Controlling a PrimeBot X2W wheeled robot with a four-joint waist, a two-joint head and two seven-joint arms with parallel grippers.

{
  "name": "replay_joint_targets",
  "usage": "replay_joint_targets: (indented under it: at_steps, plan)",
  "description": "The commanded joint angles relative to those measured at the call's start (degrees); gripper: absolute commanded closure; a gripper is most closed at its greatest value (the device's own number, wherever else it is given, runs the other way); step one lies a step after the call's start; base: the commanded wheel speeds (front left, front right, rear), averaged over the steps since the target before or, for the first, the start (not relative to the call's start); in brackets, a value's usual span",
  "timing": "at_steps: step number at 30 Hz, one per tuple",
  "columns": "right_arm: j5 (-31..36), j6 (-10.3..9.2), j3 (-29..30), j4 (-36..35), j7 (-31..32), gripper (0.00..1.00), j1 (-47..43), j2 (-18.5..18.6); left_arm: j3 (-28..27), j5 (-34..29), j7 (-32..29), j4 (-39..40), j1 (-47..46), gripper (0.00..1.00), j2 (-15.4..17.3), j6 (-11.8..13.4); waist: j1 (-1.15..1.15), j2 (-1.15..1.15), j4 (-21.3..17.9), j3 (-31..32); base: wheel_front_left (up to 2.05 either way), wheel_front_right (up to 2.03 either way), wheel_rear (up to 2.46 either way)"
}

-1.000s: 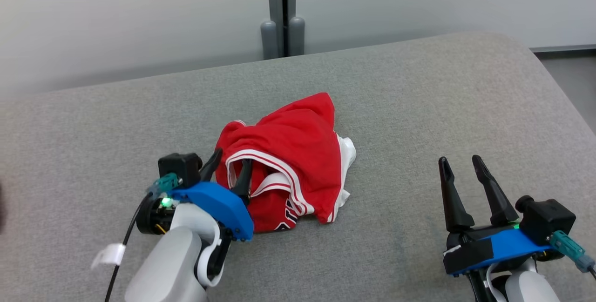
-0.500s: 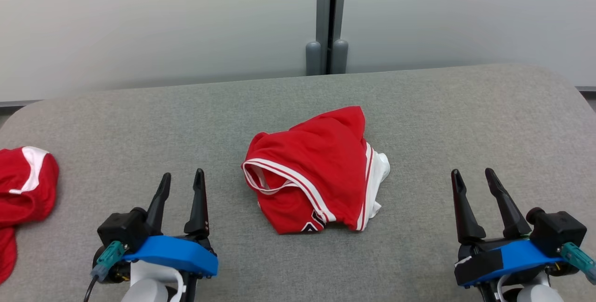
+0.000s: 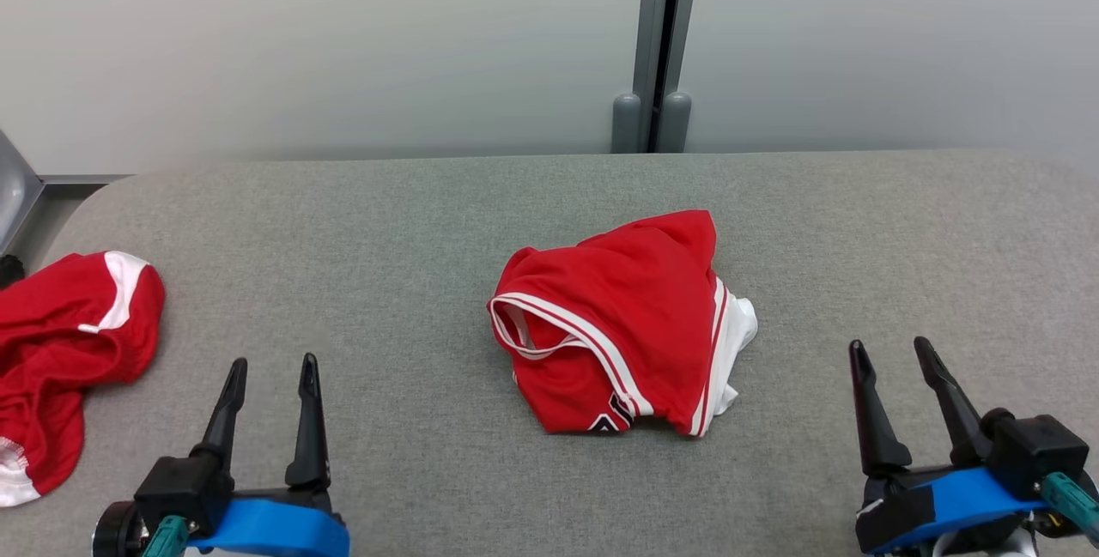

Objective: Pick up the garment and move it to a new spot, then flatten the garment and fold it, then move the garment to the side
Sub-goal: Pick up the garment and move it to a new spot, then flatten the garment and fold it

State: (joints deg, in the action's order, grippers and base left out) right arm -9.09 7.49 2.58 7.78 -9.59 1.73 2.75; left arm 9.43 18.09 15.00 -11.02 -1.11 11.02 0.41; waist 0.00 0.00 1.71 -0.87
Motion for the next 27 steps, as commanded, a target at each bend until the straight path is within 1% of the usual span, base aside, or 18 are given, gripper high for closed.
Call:
replay_joint_targets:
  at_steps: [1, 6, 16, 27]
  plan:
    - [0.4, 0.01, 0.6, -0.4, -0.2, 0.0, -1.2, 0.2, -0.4, -0.5, 0.3, -0.5, 1.0, 0.0, 0.2, -0.3, 0.0, 0.0, 0.2, 0.1, 0.0, 0.0, 0.0]
    - [-0.1, 0.01, 2.5, -0.2, -0.5, 0.0, -2.8, 0.2, -1.8, -0.8, 0.3, -2.4, 2.3, 0.0, 0.1, -0.7, 0.0, 0.0, 0.1, 0.2, 0.0, 0.0, 0.0]
    - [-2.2, 0.01, 2.1, 0.3, -0.8, 0.0, -2.7, 0.2, -3.5, -0.6, 0.3, -3.1, 1.9, 0.0, -0.6, -2.1, 0.0, 0.0, -0.7, -0.5, 0.0, 0.0, 0.0]
    - [-2.7, 0.01, 2.1, 1.7, -1.2, 0.0, -2.1, 0.2, -4.2, -1.2, 0.3, -3.5, 2.1, 0.0, -1.8, -2.8, 0.0, 0.0, -0.7, -0.6, 0.0, 0.0, 0.0]
